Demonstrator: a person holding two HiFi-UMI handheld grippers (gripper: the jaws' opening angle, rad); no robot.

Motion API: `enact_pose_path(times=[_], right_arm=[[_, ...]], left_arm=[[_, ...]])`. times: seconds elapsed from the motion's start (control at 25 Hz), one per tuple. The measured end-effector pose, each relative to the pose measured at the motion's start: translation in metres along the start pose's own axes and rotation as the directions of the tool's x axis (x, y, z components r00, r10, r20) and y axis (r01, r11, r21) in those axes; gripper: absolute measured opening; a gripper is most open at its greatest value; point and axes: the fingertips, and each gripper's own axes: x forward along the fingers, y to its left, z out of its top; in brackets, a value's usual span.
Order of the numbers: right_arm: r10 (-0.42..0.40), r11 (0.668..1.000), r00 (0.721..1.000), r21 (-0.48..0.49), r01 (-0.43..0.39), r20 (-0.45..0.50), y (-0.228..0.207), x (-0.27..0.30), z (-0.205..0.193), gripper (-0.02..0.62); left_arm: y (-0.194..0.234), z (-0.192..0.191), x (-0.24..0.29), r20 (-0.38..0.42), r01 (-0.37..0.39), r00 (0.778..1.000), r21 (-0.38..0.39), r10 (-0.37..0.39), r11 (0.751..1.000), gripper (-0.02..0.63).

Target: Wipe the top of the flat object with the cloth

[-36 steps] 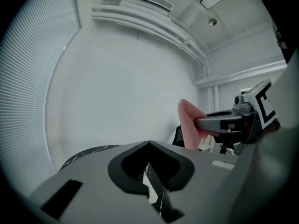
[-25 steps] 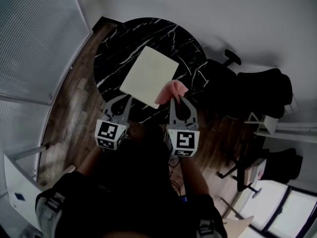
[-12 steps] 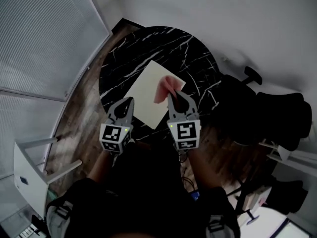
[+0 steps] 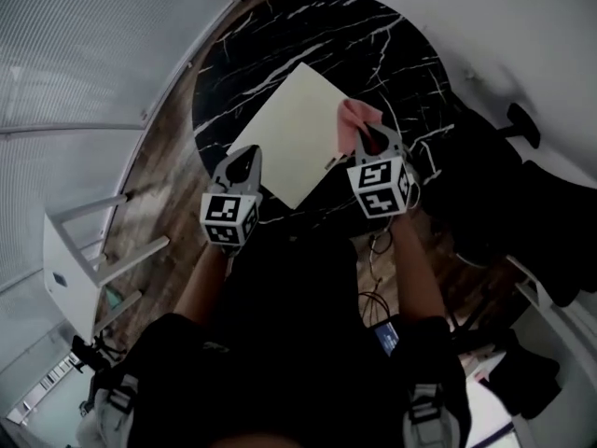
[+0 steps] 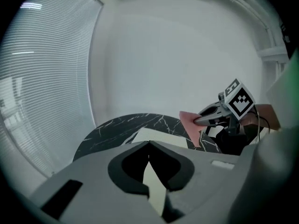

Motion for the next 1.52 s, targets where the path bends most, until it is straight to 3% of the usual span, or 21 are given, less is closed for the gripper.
enact_pose_path(times=[0.12, 0.36, 0.6, 0.96, 1.52], right_arm=[[0.035, 0.999, 0.996, -0.035, -0.038, -0.083, -0.001, 0.029, -0.03, 0.02], [0.068, 0.997, 0.986, -0.027, -0.073, -0.153, -0.003, 0.07, -0.059, 0.021], [0.089, 0.994, 0.97, -0.034, -0.099, -0.226, -0.002, 0.1, -0.081, 0.026], [0.099, 0.995, 0.978, -0.009, -0.102, -0.184, -0.001, 0.105, -0.081, 0.025], [0.18, 0.984, 0.969, 0.014, -0.18, -0.168, 0.033, 0.096, -0.081, 0.025]], left_arm=[[0.007, -0.025, -0.001, -0.063, -0.051, 0.997, -0.046, 0.048, 0.998, 0.0], [0.017, -0.049, 0.003, -0.118, -0.101, 0.988, -0.042, 0.095, 0.994, 0.0], [0.011, -0.073, 0.018, -0.154, -0.098, 0.984, -0.075, 0.086, 0.992, 0.0], [0.021, -0.087, 0.024, -0.168, -0.122, 0.981, -0.13, 0.099, 0.984, 0.0], [0.019, -0.09, 0.021, -0.174, -0.114, 0.98, -0.117, 0.093, 0.987, 0.0]])
